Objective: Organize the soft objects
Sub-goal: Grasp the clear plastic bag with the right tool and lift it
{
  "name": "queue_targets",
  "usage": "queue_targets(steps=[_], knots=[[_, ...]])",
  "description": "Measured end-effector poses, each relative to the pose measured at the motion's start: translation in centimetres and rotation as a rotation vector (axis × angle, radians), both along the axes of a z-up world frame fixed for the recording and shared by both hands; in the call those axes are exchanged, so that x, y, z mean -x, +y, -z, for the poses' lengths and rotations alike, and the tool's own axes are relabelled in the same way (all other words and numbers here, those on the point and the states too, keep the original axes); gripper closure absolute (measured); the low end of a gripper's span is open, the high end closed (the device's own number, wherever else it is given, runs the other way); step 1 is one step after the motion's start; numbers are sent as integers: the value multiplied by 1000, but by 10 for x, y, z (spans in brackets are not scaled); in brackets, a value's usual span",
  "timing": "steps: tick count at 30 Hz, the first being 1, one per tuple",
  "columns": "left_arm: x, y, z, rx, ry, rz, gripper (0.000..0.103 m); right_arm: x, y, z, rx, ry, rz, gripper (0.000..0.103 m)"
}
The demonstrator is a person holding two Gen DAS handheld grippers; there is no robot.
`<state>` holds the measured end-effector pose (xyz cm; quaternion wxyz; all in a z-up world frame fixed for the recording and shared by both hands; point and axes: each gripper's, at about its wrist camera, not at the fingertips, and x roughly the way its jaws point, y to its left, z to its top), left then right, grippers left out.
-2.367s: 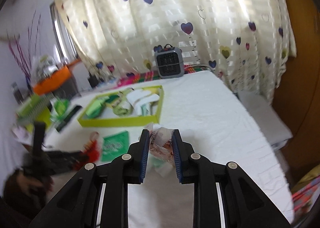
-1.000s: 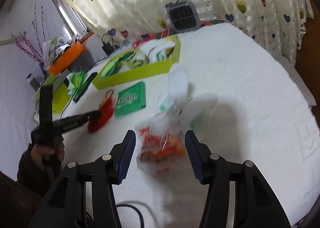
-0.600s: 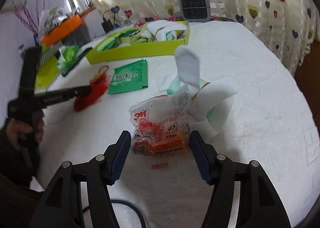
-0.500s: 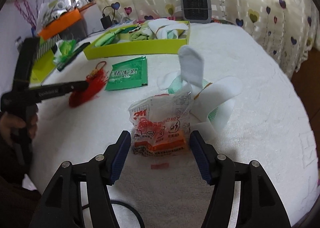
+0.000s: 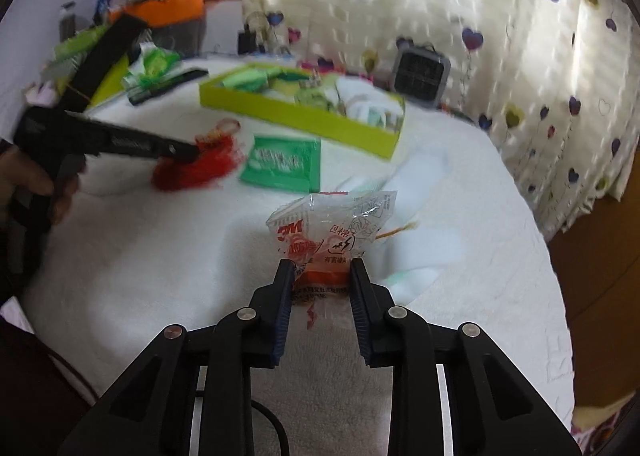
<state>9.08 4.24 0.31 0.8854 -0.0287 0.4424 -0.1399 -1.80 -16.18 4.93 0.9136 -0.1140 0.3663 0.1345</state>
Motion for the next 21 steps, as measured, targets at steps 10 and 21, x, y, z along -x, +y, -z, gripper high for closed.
queue_targets(steps=[10, 21], knots=[[0, 3, 2, 16, 5, -6, 92, -42, -90, -34, -737, 81, 4, 74], [-2, 1, 2, 7, 4, -5, 92, -66, -110, 6, -1201, 194, -7, 75]])
